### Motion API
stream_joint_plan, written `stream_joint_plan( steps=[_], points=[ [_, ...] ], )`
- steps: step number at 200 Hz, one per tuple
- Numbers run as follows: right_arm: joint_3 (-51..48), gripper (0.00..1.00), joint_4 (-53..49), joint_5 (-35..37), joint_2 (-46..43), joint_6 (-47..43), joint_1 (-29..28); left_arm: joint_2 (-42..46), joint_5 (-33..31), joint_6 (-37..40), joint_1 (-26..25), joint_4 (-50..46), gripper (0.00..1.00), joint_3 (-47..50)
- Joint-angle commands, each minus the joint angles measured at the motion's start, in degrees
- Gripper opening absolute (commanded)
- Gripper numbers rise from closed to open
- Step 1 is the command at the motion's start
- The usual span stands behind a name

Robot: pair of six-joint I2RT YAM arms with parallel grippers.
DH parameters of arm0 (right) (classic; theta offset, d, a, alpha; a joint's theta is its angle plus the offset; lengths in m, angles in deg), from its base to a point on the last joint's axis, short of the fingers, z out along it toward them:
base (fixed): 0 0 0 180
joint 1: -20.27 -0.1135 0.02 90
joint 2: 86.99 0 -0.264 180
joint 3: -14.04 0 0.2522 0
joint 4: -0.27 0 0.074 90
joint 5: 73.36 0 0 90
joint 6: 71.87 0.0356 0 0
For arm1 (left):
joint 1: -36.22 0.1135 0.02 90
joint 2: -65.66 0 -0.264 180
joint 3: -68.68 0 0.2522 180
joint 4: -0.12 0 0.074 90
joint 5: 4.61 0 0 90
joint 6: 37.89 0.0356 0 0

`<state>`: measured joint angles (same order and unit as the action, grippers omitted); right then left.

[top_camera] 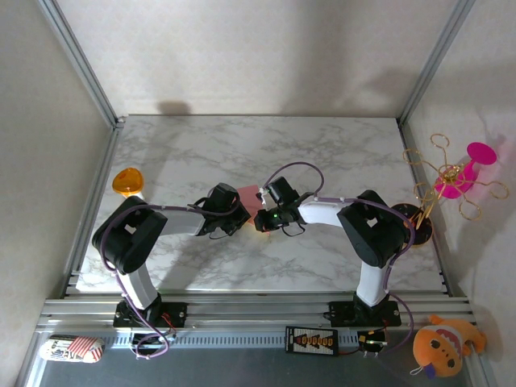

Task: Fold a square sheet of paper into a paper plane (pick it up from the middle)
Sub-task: Third fold the triangle at the center of the table.

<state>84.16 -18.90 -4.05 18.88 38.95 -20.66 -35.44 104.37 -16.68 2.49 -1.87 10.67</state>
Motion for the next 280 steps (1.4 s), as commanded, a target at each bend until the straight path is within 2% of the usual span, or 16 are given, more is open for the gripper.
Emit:
stream_joint_plan(
  steps=[1, 42, 112, 134, 160, 169, 199, 232, 254, 280],
  points=[
    [0.1, 0.11, -3.7, 1.0, 0.4, -0.3, -0.2, -2.4, -3.3, 0.7, -0.5, -5.1, 0.02, 0.7],
    [-2.2, 0.11, -4.7, -0.2, -2.9, -1.1, 0.3, -2.6, -3.6, 1.0, -0.5, -5.6, 0.02, 0.5],
    [-4.7, 0.11, -4.8, 1.6, -1.8, -0.8, 0.8, -2.9, -3.8, 1.4, -0.5, -5.9, 0.02, 0.3],
    [-5.3, 0.11, -4.9, 1.7, -3.9, -0.6, 0.8, -2.9, -3.8, 1.5, -0.4, -6.0, 0.02, 0.3],
    [-7.7, 0.11, -4.7, 1.5, -6.1, -0.9, 0.8, -2.9, -3.8, 1.7, -0.4, -6.2, 0.02, 0.2],
    [-8.7, 0.11, -4.4, 1.5, -6.2, -0.8, 2.4, -2.9, -3.7, 1.7, -0.4, -6.2, 0.02, 0.1],
    [-12.0, 0.11, -2.8, 0.7, -4.9, 1.0, 2.5, -2.9, -3.7, 1.9, -0.4, -6.2, 0.02, 0.0],
    [-9.9, 0.11, -3.0, 2.8, -9.6, 1.4, 2.8, -3.1, -3.3, 2.4, -0.4, -6.5, 0.02, -0.8],
    [-8.7, 0.13, 0.3, 0.9, -13.2, 1.9, 2.8, -3.1, -3.0, 2.7, -0.4, -6.5, 0.02, -1.1],
    [-6.1, 0.11, 0.2, 0.8, -10.3, 2.9, 2.8, -3.2, -2.3, 2.7, -0.4, -5.8, 0.02, -1.4]
  ],
)
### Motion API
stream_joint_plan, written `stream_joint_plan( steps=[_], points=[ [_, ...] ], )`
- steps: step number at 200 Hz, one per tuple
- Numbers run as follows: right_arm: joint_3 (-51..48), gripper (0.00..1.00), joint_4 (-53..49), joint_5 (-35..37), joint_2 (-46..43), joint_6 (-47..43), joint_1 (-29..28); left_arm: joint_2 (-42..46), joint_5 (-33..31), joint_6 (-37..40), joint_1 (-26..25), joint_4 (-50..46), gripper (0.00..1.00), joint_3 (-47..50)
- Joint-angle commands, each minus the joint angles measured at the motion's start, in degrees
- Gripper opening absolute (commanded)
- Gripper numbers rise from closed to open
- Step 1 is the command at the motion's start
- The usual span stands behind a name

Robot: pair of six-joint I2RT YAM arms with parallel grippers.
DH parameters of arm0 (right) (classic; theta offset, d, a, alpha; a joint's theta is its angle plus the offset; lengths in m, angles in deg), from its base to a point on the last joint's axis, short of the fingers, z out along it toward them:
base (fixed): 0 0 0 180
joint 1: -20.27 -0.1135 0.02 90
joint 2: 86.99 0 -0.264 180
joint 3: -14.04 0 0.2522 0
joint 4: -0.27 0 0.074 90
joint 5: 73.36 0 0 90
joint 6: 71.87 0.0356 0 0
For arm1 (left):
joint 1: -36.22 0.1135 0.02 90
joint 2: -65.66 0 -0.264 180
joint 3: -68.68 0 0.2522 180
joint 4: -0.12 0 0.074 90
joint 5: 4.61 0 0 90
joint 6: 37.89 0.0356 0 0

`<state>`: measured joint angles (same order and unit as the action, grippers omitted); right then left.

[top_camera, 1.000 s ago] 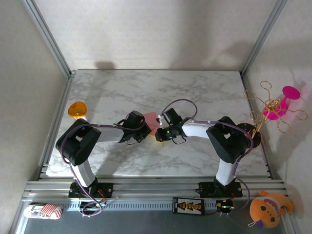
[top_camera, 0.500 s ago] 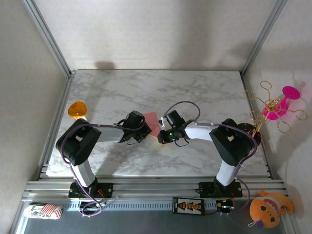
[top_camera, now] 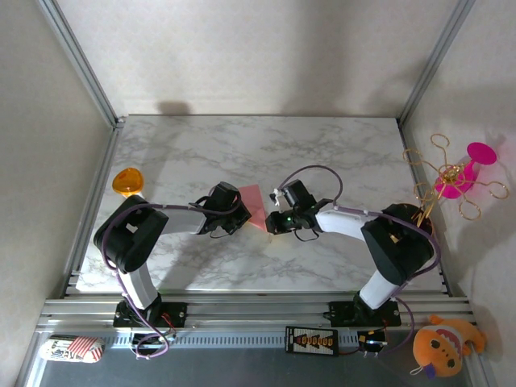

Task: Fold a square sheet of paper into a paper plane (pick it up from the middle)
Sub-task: Third fold the triangle at the center of the table.

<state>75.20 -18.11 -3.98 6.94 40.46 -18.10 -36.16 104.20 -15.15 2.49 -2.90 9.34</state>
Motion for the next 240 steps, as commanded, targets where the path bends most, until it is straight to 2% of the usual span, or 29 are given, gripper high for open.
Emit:
stream_joint_plan(
  steps=[1, 72, 112, 143, 164, 240],
  points=[
    [3.1, 0.11, -0.7, 0.7, 1.8, 1.4, 0.2, -2.5, -2.1, 1.2, -0.4, -4.8, 0.02, -0.1],
    [6.6, 0.1, -0.8, -3.2, 8.9, 0.8, 0.2, -1.7, -1.4, 1.5, -0.5, -3.6, 0.02, -0.6],
    [5.8, 0.1, -2.7, -0.4, 10.5, 0.6, 0.2, 0.2, 0.3, 3.4, -0.5, 0.4, 0.04, -1.2],
    [5.9, 0.1, -4.5, 2.1, 11.6, 0.6, 0.2, 3.3, 2.1, 6.5, -0.7, 4.6, 0.11, -0.8],
    [6.1, 0.09, -5.2, 2.8, 12.2, 0.9, 0.2, 5.0, 2.2, 8.1, -1.8, 6.5, 0.12, 0.9],
    [6.7, 0.08, -7.1, 3.5, 13.1, 1.4, 0.2, 0.5, 2.7, 10.2, -3.9, 5.4, 0.02, 0.9]
  ],
)
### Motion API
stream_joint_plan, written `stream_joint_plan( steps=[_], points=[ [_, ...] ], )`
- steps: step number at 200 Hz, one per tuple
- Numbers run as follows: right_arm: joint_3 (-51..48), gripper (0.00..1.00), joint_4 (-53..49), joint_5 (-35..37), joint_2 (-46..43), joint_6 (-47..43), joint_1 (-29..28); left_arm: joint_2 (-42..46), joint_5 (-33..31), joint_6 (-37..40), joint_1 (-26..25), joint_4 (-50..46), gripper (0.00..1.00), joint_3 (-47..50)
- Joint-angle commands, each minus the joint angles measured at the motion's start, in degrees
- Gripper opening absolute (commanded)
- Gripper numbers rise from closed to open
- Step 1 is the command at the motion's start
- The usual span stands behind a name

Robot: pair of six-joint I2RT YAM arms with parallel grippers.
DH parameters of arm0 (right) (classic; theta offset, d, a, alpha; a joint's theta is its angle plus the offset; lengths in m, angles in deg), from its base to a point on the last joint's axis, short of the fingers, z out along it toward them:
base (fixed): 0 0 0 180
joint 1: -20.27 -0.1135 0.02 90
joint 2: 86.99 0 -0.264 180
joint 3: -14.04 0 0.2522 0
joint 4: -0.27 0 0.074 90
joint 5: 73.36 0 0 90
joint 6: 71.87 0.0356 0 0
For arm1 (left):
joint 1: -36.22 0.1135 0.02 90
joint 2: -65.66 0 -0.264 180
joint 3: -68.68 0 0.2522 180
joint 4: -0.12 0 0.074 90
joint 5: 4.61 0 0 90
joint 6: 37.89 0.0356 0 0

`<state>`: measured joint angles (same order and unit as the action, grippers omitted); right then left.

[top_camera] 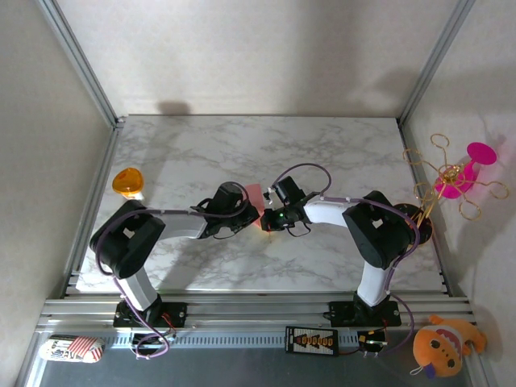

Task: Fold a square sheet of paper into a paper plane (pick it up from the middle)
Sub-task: Third fold the triangle at the center of the table.

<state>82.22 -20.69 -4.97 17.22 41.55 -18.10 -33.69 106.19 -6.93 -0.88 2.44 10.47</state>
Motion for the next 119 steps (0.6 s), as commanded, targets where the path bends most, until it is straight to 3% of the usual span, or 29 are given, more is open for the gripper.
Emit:
stream_joint_plan(
  steps=[1, 71, 119],
  points=[
    [-0.3, 0.08, -4.5, 4.5, 2.8, 0.3, 0.2, -2.1, 0.8, 2.0, -0.5, 0.0, 0.02, -0.3],
    [-0.5, 0.08, -7.1, 6.2, 3.8, 0.1, 0.2, -4.7, -3.2, 4.1, -0.3, -4.3, 0.0, -0.7],
    [-3.2, 0.08, -10.9, 10.4, 4.7, -1.5, 0.2, -5.2, -4.9, 7.2, 3.1, -6.4, 0.0, 0.8]
  ],
)
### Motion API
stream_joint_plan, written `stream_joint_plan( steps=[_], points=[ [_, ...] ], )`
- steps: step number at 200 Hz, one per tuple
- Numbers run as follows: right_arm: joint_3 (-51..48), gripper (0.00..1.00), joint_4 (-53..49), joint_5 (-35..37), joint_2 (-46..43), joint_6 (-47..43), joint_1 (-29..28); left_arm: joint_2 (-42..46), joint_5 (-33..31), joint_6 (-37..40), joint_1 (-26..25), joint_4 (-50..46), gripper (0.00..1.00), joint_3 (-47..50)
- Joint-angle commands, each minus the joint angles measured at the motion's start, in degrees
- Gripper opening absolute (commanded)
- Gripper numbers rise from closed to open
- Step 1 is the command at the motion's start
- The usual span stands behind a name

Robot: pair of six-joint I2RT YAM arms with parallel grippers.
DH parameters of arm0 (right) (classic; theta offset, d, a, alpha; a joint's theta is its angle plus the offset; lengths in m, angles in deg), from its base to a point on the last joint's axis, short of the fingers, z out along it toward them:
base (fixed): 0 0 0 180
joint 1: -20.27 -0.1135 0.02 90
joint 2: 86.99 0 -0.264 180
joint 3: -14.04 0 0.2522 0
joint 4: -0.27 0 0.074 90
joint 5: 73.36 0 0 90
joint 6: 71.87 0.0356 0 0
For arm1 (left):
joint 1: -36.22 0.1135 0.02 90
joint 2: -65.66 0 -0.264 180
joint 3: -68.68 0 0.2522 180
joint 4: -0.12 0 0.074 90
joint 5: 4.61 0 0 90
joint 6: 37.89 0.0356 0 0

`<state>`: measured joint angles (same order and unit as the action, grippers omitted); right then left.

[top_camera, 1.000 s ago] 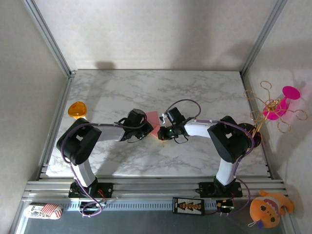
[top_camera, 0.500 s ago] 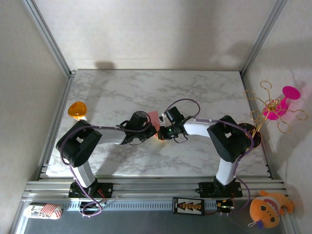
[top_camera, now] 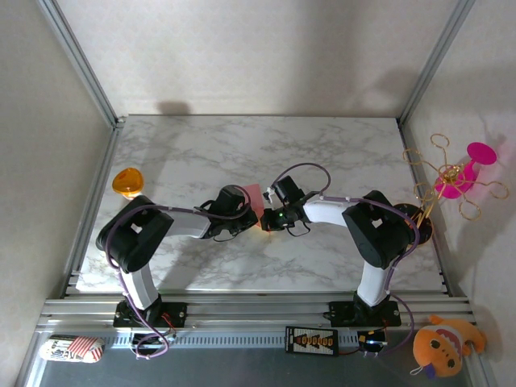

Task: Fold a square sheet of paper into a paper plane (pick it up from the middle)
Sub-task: Third fold the triangle at the center of the table.

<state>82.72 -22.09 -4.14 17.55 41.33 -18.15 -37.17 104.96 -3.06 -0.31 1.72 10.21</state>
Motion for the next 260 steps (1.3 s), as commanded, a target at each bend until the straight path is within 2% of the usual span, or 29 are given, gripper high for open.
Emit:
stream_joint_plan(
  steps=[1, 53, 86, 119, 148, 178, 215, 260],
  points=[
    [-3.8, 0.08, -9.5, 9.6, 4.4, -1.3, 0.3, -1.8, -3.7, 3.4, 2.6, -5.7, 0.0, 1.0],
    [-4.9, 0.07, -10.5, 11.3, 4.6, -0.7, 0.3, -0.5, -2.5, 8.9, 9.7, -8.1, 0.0, 2.4],
    [-4.8, 0.07, -10.6, 11.6, 4.6, -0.6, 0.3, 1.0, -4.6, 12.2, 14.4, -11.9, 0.0, 2.0],
    [-4.2, 0.07, -10.3, 11.0, 4.1, -0.6, 0.3, 4.6, -7.0, 14.7, 16.5, -16.1, 0.0, -0.5],
    [-3.6, 0.07, -9.6, 9.9, 3.8, -0.5, 0.3, 9.2, -4.0, 13.4, 16.1, -15.4, 0.01, -1.7],
    [-3.4, 0.07, -8.8, 9.0, 3.9, 0.0, 0.3, 11.3, 0.0, 8.7, 12.7, -9.9, 0.02, -0.6],
    [-3.4, 0.07, -8.2, 8.2, 3.8, 0.3, 0.3, 6.0, 2.4, 4.9, 7.3, -5.4, 0.01, -2.3],
    [-3.0, 0.08, -6.5, 6.4, 2.1, 0.4, 0.4, 1.1, -0.1, 4.4, 6.5, -7.3, 0.0, -3.5]
  ],
)
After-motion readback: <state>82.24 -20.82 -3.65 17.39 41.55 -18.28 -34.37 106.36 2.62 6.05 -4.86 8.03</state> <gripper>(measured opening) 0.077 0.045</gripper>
